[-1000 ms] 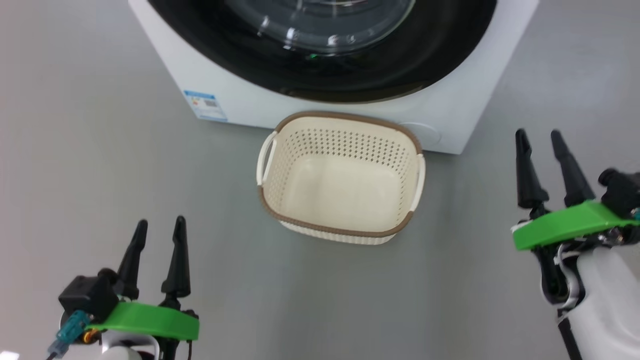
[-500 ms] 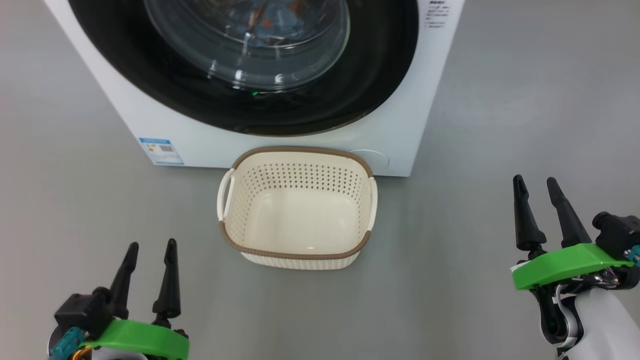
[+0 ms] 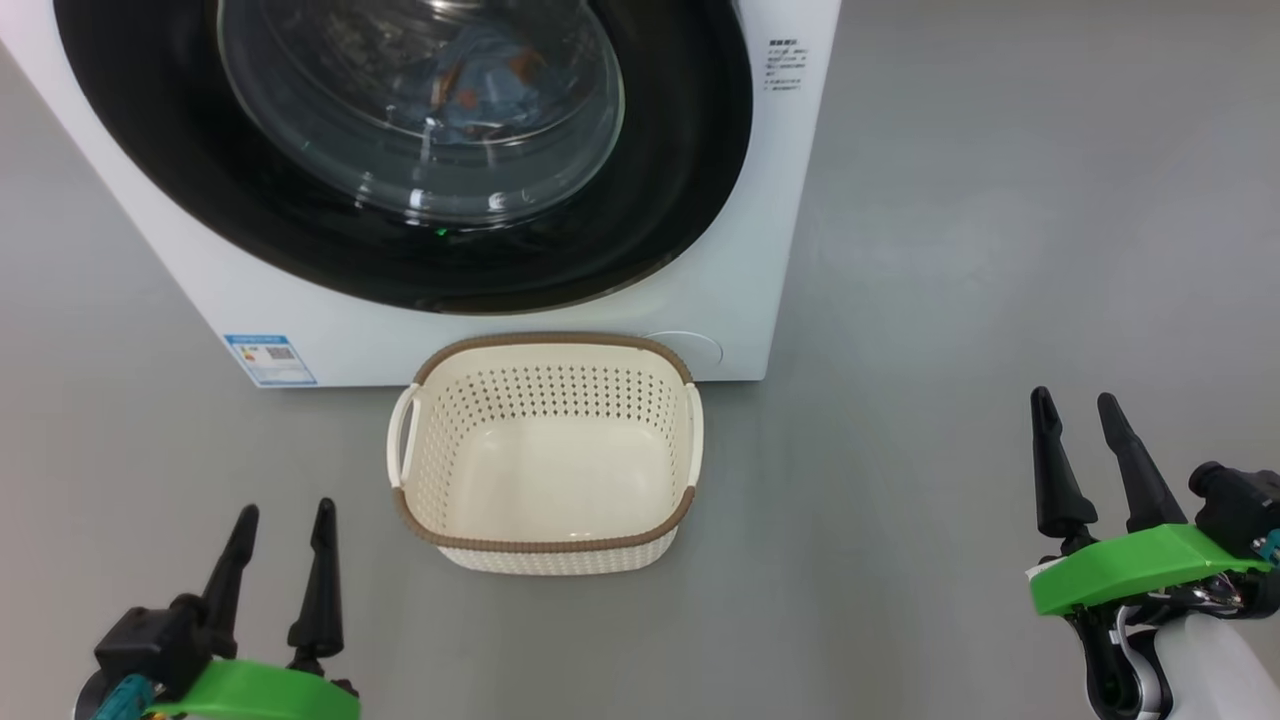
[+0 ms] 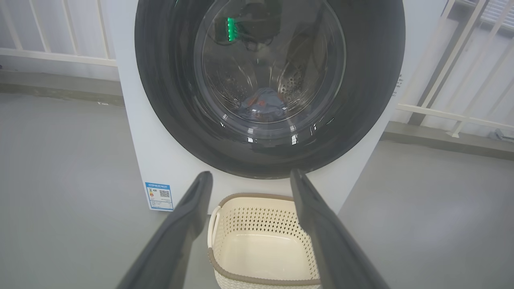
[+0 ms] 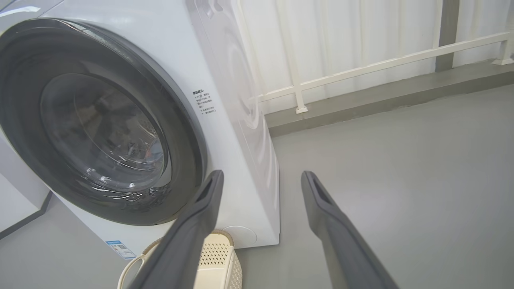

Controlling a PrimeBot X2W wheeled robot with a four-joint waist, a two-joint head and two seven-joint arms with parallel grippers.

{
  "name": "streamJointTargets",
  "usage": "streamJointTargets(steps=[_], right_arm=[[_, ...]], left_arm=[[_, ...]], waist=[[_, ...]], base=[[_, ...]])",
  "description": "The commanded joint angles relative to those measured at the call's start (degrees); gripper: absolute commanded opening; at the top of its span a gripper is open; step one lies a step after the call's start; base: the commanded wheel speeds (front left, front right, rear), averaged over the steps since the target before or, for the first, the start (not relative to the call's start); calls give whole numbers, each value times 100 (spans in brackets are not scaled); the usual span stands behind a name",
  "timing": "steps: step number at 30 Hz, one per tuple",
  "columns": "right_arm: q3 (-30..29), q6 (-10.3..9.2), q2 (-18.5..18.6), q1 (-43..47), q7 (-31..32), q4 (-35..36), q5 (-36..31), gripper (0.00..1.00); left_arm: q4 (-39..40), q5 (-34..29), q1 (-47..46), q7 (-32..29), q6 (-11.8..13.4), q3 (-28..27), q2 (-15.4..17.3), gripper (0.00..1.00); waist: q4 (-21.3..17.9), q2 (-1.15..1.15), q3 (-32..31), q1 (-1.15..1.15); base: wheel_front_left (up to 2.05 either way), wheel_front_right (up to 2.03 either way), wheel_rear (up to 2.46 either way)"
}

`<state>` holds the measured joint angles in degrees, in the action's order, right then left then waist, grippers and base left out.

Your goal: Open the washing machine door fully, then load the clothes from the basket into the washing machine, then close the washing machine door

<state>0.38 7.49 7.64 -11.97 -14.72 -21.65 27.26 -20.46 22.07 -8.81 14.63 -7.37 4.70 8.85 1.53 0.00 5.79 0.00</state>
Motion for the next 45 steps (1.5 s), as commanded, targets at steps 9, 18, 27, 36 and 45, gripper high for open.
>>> streamJointTargets(steps=[9, 18, 27, 36, 45], right_arm=[[62, 0, 91, 239, -28, 219, -11, 100], [10, 0, 80, 338, -28, 245, -20, 100], [-1, 0, 54, 348, -28, 235, -20, 100], [-1, 0, 50, 387, -28, 250, -7, 100], [-22, 0, 45, 378, -28, 279, -13, 100]], left_arm=[[143, -95, 174, 37, -12, -397, 155, 100], [126, -180, 243, 37, -12, -470, 153, 100], [110, -288, 273, 37, -12, -495, 149, 100], [138, -368, 327, 37, -12, -521, 140, 100], [166, -482, 311, 37, -12, -601, 115, 100]], waist=[[-206, 0, -173, 0], [-264, 0, -222, 0], [-300, 0, -265, 0], [-315, 0, -309, 0], [-304, 0, -274, 0]], base=[[0, 0, 0], [0, 0, 0], [0, 0, 0], [0, 0, 0], [0, 0, 0]])
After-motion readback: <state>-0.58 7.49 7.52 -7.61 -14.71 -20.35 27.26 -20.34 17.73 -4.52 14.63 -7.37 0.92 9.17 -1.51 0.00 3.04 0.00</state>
